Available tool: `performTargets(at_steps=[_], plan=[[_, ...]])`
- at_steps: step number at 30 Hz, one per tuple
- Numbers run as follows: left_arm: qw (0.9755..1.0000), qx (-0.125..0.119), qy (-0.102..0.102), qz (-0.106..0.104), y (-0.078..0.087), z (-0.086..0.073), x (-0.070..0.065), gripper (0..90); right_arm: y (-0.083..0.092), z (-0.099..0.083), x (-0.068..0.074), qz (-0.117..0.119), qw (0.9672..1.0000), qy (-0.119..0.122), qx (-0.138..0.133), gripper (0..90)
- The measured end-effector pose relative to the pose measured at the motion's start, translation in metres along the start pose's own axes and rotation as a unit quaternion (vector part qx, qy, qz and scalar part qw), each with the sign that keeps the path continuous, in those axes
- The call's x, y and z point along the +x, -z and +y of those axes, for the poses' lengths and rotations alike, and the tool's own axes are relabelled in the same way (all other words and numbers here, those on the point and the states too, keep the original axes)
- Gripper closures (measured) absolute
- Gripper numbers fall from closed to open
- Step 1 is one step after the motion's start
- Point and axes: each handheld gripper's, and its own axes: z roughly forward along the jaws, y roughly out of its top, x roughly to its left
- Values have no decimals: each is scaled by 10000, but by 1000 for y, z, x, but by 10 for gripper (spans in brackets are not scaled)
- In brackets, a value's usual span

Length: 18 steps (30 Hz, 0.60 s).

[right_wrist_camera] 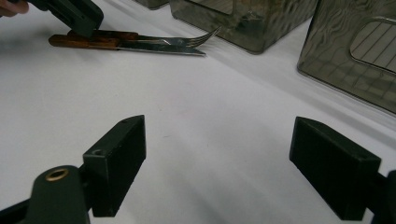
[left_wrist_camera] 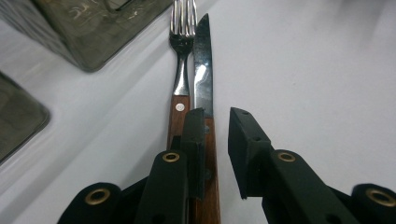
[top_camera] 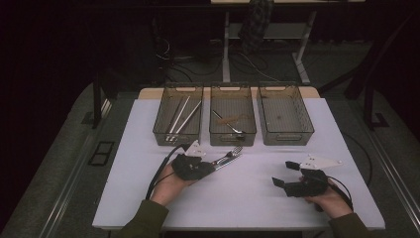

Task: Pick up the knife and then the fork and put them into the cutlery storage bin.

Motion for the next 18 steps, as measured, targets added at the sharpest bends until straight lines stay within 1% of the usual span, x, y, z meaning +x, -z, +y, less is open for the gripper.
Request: performTargets(at_steps=[2, 3, 5, 8, 13, 15, 16, 18], plan=[[10000, 12, -19, 57, -4, -1, 0, 749, 0, 0, 0, 5, 10000, 4, 0, 184], [10000, 25, -26, 46, -5, -1, 0, 749, 0, 0, 0, 4, 10000, 15, 1, 184], [9999, 37, -86, 105, -7, -1, 0, 746, 0, 0, 0, 7, 10000, 17, 1, 184], [9998, 31, -146, 112, -9, -2, -1, 736, -1, 0, 0, 11, 10000, 22, 2, 184], [9998, 39, -164, 68, -11, -2, -1, 733, -1, 0, 0, 10, 10000, 19, 15, 184], [9997, 79, -210, 34, -14, -2, -2, 734, -1, 0, 0, 12, 10000, 20, 17, 184], [9996, 93, -258, 48, -15, -2, -3, 734, -1, 0, 0, 11, 10000, 19, 17, 184], [9995, 93, -291, 73, -17, -1, -4, 730, -1, 0, 0, 18, 10000, 15, 16, 184]])
